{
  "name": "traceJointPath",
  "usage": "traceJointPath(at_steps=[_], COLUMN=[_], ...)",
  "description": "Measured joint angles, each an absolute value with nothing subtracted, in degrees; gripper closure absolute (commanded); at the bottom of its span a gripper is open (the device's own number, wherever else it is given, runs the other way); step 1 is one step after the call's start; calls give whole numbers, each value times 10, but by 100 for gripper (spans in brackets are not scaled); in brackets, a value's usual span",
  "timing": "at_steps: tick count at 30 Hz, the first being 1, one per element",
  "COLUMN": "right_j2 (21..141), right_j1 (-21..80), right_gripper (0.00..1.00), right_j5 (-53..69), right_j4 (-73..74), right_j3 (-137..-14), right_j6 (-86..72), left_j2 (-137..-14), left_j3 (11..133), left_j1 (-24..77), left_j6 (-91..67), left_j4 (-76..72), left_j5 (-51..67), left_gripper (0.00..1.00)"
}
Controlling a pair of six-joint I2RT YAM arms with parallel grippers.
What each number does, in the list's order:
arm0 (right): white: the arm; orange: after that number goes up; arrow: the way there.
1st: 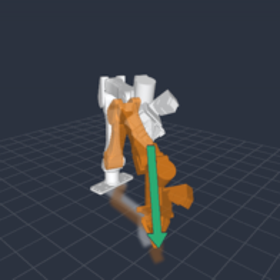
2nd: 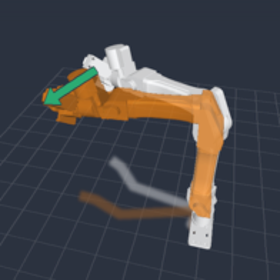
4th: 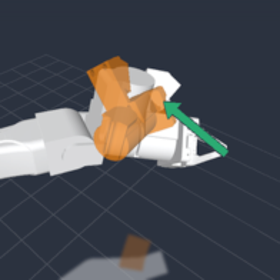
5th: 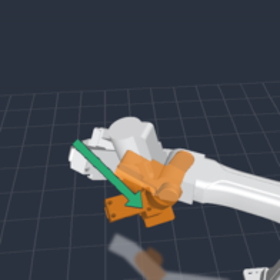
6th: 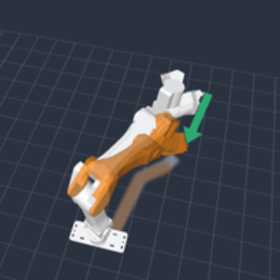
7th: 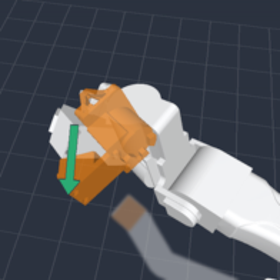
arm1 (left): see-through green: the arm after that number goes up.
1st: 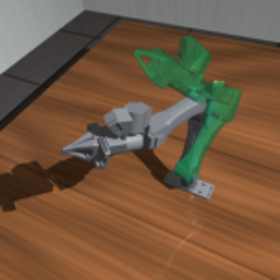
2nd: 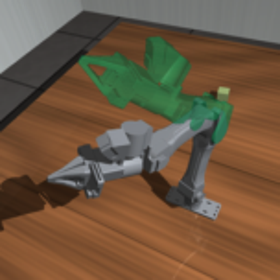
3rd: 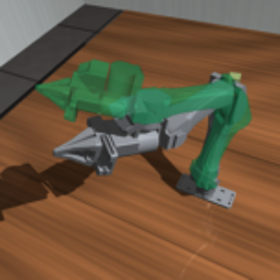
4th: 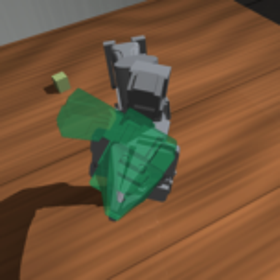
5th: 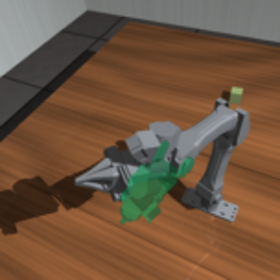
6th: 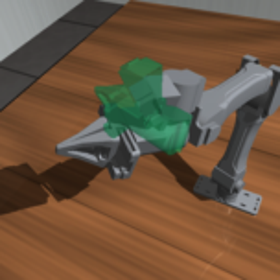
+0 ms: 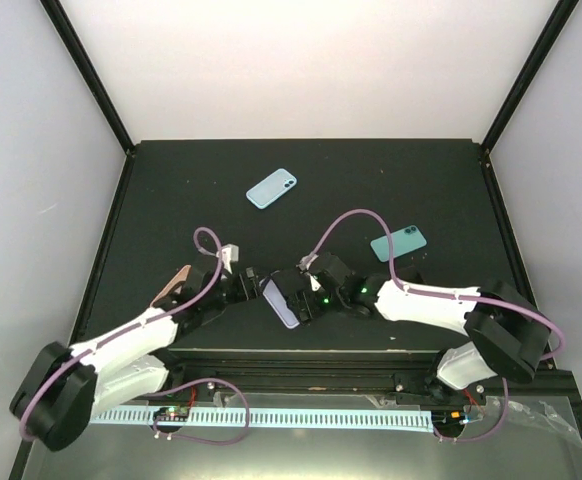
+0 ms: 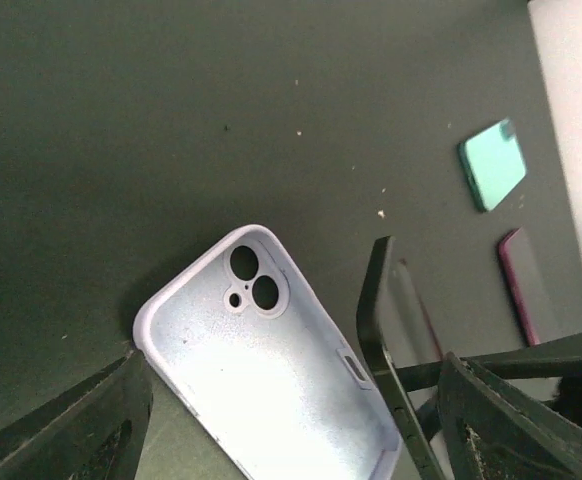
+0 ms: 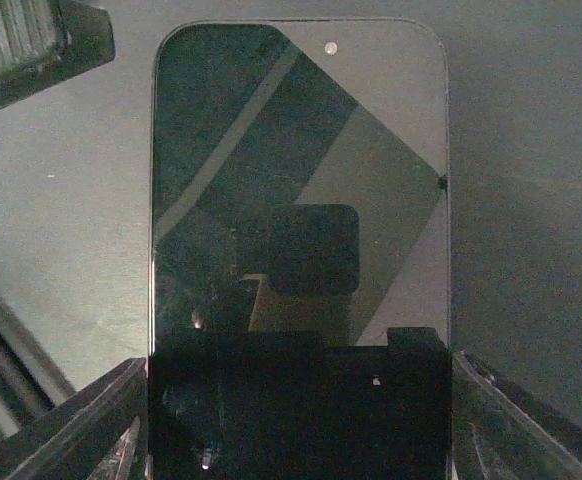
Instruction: Put the phone into the phone case
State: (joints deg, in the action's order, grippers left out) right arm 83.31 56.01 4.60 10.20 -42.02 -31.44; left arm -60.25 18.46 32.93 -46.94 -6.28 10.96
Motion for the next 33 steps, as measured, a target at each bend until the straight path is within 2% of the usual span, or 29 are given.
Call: traceJointPath(at_steps=[9, 14, 24, 33], right_j2=[889, 932, 985, 993], right_j1=[560, 560, 560, 560], right_gripper=[38, 38, 38, 38], right_j5=[113, 132, 138, 136], right_j4=[44, 31, 21, -7], right_j3=[-445, -481, -495, -482], right_j6=[-278, -260, -239, -242], left_j2=[-433, -394, -452, -530], left_j3=[152, 148, 132, 120], left_j1=[251, 234, 228, 228], left_j6=[-489, -491, -491, -494], left_j4=[32, 63, 62, -11], left_j5=[141, 150, 183, 236], left_gripper=[18, 20, 28, 37])
